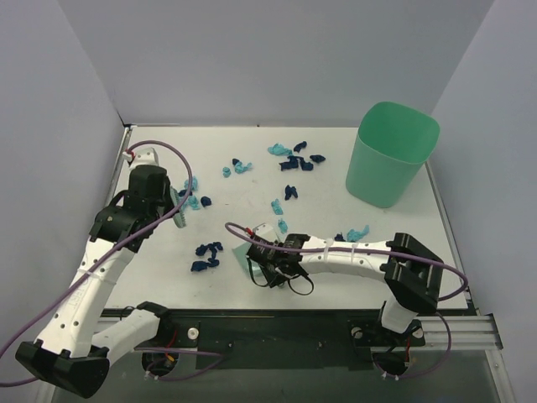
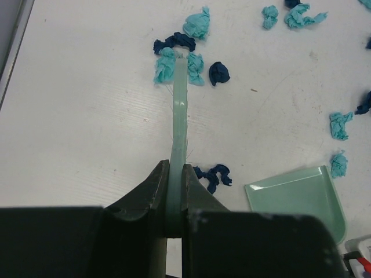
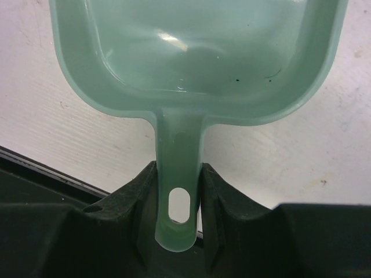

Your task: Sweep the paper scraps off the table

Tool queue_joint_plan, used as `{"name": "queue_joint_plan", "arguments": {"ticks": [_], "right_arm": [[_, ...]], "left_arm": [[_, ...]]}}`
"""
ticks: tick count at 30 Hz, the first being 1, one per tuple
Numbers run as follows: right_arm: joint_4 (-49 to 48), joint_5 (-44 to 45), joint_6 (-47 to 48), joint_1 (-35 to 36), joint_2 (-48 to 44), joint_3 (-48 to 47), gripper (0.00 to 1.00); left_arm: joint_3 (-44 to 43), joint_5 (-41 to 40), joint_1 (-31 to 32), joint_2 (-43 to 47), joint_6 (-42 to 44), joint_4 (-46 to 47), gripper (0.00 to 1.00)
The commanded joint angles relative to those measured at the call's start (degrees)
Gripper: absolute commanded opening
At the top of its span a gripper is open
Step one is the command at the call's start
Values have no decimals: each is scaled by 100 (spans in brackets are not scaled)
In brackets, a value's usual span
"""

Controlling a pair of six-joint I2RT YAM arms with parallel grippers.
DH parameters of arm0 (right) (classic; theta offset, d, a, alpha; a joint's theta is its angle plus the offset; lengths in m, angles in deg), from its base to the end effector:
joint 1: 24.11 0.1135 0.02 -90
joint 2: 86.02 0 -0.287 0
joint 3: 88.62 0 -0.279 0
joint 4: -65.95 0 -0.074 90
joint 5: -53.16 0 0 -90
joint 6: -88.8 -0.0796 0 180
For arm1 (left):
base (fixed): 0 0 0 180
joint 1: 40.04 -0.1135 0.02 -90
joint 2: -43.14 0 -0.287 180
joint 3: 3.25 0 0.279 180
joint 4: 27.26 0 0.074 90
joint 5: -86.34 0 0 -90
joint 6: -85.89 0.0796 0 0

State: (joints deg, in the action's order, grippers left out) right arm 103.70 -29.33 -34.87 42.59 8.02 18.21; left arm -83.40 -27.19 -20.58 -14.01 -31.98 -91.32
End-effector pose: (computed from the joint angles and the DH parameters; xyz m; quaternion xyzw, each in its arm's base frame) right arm 0.1601 0.3454 0.1698 -0.2561 0.9261 0.1669 0.2212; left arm 0.2293 -0.0473 0.3671 -0.1496 0.8825 0.0072 0.4459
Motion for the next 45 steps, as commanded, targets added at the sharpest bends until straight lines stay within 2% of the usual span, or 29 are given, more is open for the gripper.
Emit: {"name": "queue_joint_plan", "arguments": {"ticks": [1,2,5,7,9,14,17,25,30,33,35,36,38,42,45], "right_arm": [[-405,329,291,177,106,151,12],[-501,365,300,212,97,247,15],[-765,637,282,265,-104,511,38],[-1063,813,256,283,-341,809,50],[-1450,997,203,300,-613,1170,53],[-2661,1621,54,572,-1212,2153,53],[-3216,1999,19,791,-1545,2550,51],[-3858,2149,-17,1047,-1617,2954,46],[-3912,2325,-26,1126,-1538,2946,38],[-3781,2421,45,1161,-1538,2885,31],[-3622,2518,80,1214,-1616,2806,20],[-3448,2519,89,1240,-1695,2745,10],[-3071,2501,141,1328,-1836,2552,1],[-2104,2440,264,1600,-2073,2130,0],[-1821,1827,466,1636,-2179,1980,0]], "left_arm": [[31,112,31,2,142,84,0],[31,129,40,2,142,84,0],[58,164,40,10,186,110,0],[66,191,40,10,204,119,0],[84,217,57,-7,230,128,0],[101,226,49,-42,300,154,0],[110,217,49,-86,318,171,0],[93,165,49,-130,344,154,0],[101,59,49,-174,380,84,0],[128,-46,49,-209,406,49,0],[137,-90,58,-236,415,14,0],[128,-108,66,-244,432,-13,0],[102,-204,127,-314,476,-109,0],[84,-617,409,-542,538,-416,0],[14,-863,925,-762,503,-732,0]]}}
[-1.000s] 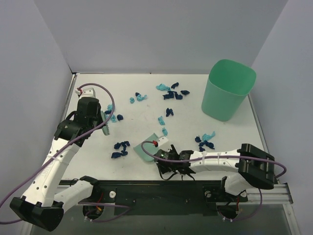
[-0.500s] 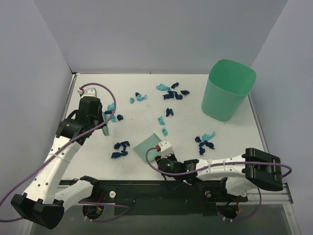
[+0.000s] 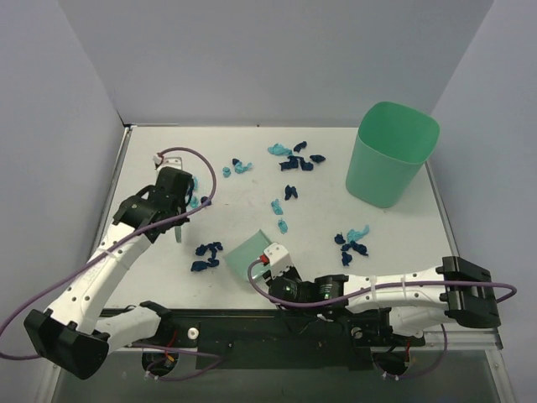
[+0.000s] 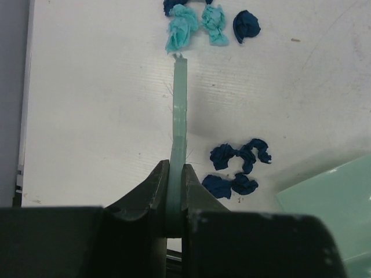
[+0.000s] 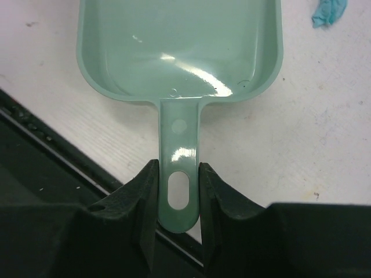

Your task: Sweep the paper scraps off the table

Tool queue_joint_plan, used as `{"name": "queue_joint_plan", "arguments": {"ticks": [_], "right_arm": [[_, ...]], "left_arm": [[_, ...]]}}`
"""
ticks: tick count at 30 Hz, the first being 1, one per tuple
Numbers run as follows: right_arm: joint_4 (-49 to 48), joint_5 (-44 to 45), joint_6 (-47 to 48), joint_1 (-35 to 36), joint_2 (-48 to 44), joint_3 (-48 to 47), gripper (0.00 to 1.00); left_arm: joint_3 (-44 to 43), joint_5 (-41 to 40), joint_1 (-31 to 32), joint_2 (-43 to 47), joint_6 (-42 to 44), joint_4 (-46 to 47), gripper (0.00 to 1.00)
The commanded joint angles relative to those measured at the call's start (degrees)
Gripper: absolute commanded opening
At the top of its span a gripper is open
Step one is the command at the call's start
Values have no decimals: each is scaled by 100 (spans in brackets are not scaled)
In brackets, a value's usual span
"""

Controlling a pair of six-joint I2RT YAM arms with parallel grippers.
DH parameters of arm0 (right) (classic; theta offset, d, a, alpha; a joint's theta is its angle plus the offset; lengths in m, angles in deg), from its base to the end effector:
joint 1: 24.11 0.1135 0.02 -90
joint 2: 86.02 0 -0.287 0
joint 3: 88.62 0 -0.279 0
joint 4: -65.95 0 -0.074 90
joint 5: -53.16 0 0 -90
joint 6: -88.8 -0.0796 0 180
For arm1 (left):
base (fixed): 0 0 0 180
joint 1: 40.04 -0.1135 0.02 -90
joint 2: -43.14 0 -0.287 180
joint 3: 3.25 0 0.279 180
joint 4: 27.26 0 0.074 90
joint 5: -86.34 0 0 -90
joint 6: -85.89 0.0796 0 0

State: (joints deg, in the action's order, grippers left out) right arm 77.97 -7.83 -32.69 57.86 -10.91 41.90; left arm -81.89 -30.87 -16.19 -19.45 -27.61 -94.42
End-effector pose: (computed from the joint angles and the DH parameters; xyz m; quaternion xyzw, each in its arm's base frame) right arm 0.0817 0.3031 0.1825 -0.2705 0.8330 0.2337 0.4222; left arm 0.2405 -0.0665 0.3327 -0.0755 0.9167 0.0732 0.3854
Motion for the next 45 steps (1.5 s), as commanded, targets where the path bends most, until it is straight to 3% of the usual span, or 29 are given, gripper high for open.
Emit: {"name": "queue_joint_plan", "arguments": {"ticks": [1,4,11,28,45], "right_arm": [[900,-431,292,108,-295,-477,0],[1156,-799,502,108,-129,-662,0],[911,-1635,845,47,363,-899,0],[1104,-2435,1548,-577,1629,-2015,0],[1087,-2032,1874,-736,2245,-2596,0]], "left_arm": [[-198,-766,601,-349,39,-502,0],[-339,-980,980,-640,13,-870,0],[-471,-691,1121,-1220,373,-994,0],[-436,715,1147,-1924,961,-257,0],[-208,2060,1253,-1406,1068,-168,0]]}}
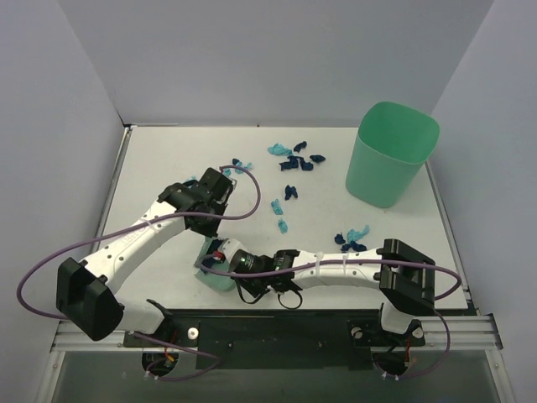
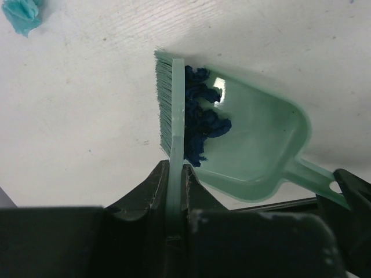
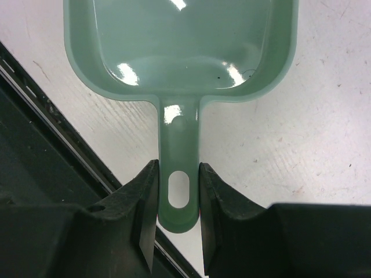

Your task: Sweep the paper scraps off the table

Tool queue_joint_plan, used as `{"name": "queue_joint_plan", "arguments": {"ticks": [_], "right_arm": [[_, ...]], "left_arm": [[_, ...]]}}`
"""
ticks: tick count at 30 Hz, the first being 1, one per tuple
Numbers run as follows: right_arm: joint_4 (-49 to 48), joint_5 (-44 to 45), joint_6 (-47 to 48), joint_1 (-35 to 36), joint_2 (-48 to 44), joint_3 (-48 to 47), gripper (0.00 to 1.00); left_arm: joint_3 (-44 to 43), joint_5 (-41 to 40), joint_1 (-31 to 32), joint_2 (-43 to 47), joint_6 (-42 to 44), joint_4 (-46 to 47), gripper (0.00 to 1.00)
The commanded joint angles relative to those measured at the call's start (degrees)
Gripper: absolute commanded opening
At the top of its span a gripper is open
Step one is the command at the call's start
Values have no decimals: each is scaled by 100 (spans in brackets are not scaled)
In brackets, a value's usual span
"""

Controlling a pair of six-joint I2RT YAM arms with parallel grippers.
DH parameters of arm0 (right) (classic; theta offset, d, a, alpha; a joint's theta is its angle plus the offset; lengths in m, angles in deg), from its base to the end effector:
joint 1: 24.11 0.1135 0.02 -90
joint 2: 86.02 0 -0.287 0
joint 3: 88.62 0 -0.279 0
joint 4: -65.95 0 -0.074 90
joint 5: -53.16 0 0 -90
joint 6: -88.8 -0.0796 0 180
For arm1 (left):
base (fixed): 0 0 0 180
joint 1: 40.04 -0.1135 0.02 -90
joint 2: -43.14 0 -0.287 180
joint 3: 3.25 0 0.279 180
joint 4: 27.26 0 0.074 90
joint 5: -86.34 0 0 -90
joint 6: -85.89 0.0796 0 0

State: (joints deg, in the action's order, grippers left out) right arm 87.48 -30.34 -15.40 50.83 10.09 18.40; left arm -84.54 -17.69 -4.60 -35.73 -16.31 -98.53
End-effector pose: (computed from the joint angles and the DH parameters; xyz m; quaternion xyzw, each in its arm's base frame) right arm 0.1168 0.3994 0.1817 -0.4469 0.8059 0.2328 0.3108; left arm 0.2539 -0.1570 0.2658 0.1746 0.9602 0.0363 0.2151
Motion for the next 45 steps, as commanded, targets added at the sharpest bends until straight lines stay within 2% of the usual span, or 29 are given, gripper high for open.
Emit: {"name": "queue_joint_plan", "arguments": {"ticks": [1,6,17,32,40,45], "right_arm": [[92,246,145,-32,179,-246,0],[-128,606,119,-23,171,-132,0],[-752,1335,-92,56,-119,351,0],[-752,1722,-250,126,-321,448,0],[-85,2082,-496,74,-796,132,0],[819,2250,-698,-75,-1103,-422,0]], "left_arm": [[57,752,95,284,-71,225,0],[110,884,103,460,-106,216,0],[-4,410,103,881,-466,-83,0],[-1094,-513,-98,1401,-924,-408,0],[-1569,-1418,-871,1488,-1275,-329,0],[-1368,-1340,-1109,1577,-1337,13,0]]}}
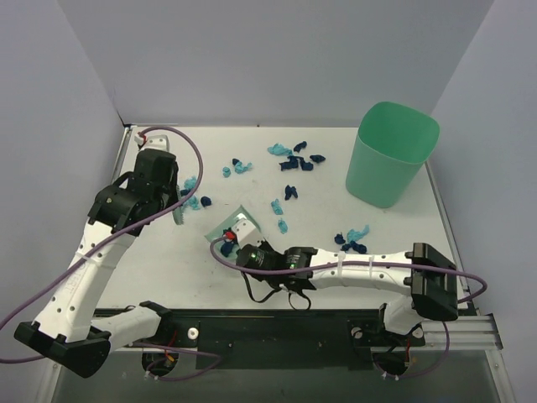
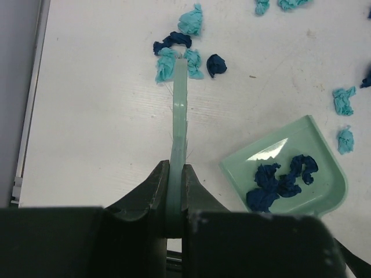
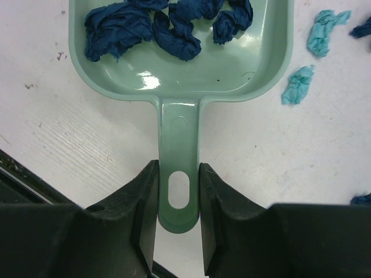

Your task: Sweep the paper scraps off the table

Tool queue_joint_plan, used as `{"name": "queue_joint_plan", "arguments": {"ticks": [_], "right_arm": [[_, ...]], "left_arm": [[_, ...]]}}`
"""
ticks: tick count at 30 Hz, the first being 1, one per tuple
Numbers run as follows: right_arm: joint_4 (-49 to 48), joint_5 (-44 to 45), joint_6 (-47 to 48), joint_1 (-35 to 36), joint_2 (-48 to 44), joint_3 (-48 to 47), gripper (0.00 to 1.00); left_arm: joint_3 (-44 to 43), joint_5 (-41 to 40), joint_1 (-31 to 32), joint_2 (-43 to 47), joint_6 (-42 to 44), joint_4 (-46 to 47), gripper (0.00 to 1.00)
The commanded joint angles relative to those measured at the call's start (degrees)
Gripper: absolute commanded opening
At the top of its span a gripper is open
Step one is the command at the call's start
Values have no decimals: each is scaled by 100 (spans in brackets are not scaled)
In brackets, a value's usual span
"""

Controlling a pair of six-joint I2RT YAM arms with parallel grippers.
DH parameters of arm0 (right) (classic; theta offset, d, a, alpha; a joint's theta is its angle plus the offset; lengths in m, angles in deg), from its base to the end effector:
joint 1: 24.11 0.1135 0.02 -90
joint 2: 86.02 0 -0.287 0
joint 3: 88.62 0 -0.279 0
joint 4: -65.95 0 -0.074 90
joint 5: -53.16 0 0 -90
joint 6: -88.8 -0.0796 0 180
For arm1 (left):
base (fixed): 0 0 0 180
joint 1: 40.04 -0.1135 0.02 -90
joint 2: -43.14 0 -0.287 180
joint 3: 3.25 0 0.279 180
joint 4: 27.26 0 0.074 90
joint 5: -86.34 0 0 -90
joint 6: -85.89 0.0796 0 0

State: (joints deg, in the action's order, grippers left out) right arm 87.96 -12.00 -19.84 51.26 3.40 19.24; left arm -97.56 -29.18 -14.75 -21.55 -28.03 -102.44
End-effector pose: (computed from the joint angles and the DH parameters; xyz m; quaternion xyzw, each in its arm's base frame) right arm 0.1325 0.3754 0.2250 -0.3382 0.8203 0.1733 0.4273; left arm 0.2334 -0.0724 0.4067 -0.0727 0.9038 0.0323 0.4205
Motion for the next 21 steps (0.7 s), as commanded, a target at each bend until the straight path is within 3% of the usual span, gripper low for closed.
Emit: {"name": "queue_joint_plan", "arguments": {"ticks": [1,12,21], "right_arm": [[834,399,-316,-189,-487,-610,0],[2336,539,-755,-1067,-1059,-1955,0],[2724,434,-1186,-2000,-1270,-2851,0]], "left_arm": [[-3,-147,-104,158,-174,440,0],[709,389,-104,114,-227,1073,0],[806,504,-104,70,-148,1178,0]]}}
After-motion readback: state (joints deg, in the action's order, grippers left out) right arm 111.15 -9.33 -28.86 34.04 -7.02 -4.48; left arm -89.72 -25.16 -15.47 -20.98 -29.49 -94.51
